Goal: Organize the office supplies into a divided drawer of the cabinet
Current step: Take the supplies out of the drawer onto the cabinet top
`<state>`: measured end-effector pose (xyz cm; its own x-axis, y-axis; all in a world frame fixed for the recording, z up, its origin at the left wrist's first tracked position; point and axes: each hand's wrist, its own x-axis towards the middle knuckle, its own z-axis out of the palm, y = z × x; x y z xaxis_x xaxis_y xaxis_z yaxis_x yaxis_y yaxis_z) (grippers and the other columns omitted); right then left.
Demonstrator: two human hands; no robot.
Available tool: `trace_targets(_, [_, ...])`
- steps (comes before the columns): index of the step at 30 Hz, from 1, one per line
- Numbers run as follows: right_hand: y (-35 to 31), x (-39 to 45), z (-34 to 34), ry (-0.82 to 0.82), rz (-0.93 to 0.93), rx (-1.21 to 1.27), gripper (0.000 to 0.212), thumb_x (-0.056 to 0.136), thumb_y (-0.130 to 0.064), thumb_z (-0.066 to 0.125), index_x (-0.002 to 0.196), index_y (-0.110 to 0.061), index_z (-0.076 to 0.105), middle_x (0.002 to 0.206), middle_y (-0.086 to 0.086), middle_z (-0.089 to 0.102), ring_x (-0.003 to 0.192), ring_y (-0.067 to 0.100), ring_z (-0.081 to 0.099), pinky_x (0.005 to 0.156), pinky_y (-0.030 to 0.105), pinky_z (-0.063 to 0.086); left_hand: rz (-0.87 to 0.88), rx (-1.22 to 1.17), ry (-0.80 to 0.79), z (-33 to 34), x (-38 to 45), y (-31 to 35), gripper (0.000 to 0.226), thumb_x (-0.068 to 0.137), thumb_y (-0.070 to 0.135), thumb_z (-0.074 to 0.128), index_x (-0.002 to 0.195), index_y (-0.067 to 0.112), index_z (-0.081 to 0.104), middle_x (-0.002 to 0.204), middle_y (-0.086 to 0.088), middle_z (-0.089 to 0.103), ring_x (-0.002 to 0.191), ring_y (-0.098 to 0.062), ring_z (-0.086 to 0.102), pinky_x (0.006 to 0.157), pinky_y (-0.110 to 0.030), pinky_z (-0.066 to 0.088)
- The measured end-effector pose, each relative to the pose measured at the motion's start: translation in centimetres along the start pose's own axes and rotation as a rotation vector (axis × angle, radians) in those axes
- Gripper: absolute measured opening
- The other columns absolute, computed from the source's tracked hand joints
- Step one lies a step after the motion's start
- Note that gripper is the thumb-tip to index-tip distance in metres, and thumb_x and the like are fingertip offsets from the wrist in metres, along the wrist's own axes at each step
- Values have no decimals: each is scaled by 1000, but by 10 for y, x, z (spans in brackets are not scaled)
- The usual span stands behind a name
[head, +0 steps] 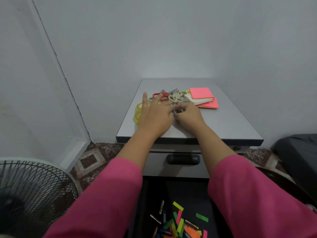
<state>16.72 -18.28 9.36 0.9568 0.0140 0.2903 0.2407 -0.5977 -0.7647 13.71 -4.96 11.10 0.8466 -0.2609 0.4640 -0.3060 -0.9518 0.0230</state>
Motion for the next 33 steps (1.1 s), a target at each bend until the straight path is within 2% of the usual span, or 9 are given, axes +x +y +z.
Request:
trace_targets(3, [-1, -1, -1, -3, -17, 15, 30, 83, -5, 58, 108, -14, 72, 116, 5, 64, 107, 19, 57, 84, 25, 43, -9, 127, -136, 1, 13, -1, 46, 98, 33, 23, 115, 29, 66, 133, 6, 57, 143, -16, 23, 113, -56, -17])
trace_targets(5, [-1, -1, 0, -11, -13, 18, 32, 84, -2, 57, 111, -12, 71, 117, 4, 65, 108, 17, 57, 85, 24, 43, -29, 154, -173, 4, 16, -3, 46, 98, 32, 24, 110, 27, 68, 128, 4, 60, 141, -17, 27, 113, -56, -17])
trace_targets(9, [2, 2, 3, -15, -6, 10, 38, 84, -1, 56, 118, -13, 67, 125, 4, 62, 117, 17, 55, 92, 24, 42, -34, 144, -161, 6, 18, -3, 44, 97, 32, 25, 107, 27, 68, 122, 4, 62, 134, -18, 36, 111, -57, -17])
trace_targets(12, [2, 2, 4, 0, -5, 21, 37, 82, -3, 58, 117, -14, 67, 124, 4, 62, 117, 17, 54, 90, 24, 42, -39, 125, -165, 8, 17, -3, 42, 97, 32, 26, 105, 28, 67, 122, 4, 61, 131, -18, 38, 111, -58, -15])
trace_targets(15, [1, 2, 4, 7, -4, 40, 35, 82, -4, 60, 114, -16, 68, 120, 2, 63, 112, 16, 55, 86, 23, 42, -31, 104, -121, 9, 14, -2, 41, 97, 32, 27, 110, 28, 66, 124, 4, 60, 130, -19, 38, 112, -59, -11])
trace_targets(18, [2, 2, 3, 11, 0, 55, 33, 81, -4, 61, 111, -15, 69, 121, 2, 62, 112, 16, 56, 88, 24, 44, -47, 82, -98, 11, 11, -3, 38, 98, 30, 30, 117, 25, 62, 131, 3, 56, 135, -21, 34, 113, -59, -7])
trace_targets(27, [-1, 1, 2, 3, -23, 6, 29, 87, -8, 61, 114, -13, 69, 122, 4, 63, 116, 17, 54, 94, 24, 41, -87, 3, -110, 14, 11, -15, 36, 96, 23, 35, 115, 17, 65, 132, 0, 56, 136, -22, 33, 115, -50, 12])
trace_targets(33, [-1, 2, 3, 6, -28, -9, 30, 87, -9, 62, 115, -12, 69, 124, 5, 62, 119, 19, 54, 100, 29, 43, -67, 10, -108, 12, 10, -16, 37, 96, 22, 34, 116, 17, 65, 130, -1, 58, 134, -23, 35, 116, -48, 12])
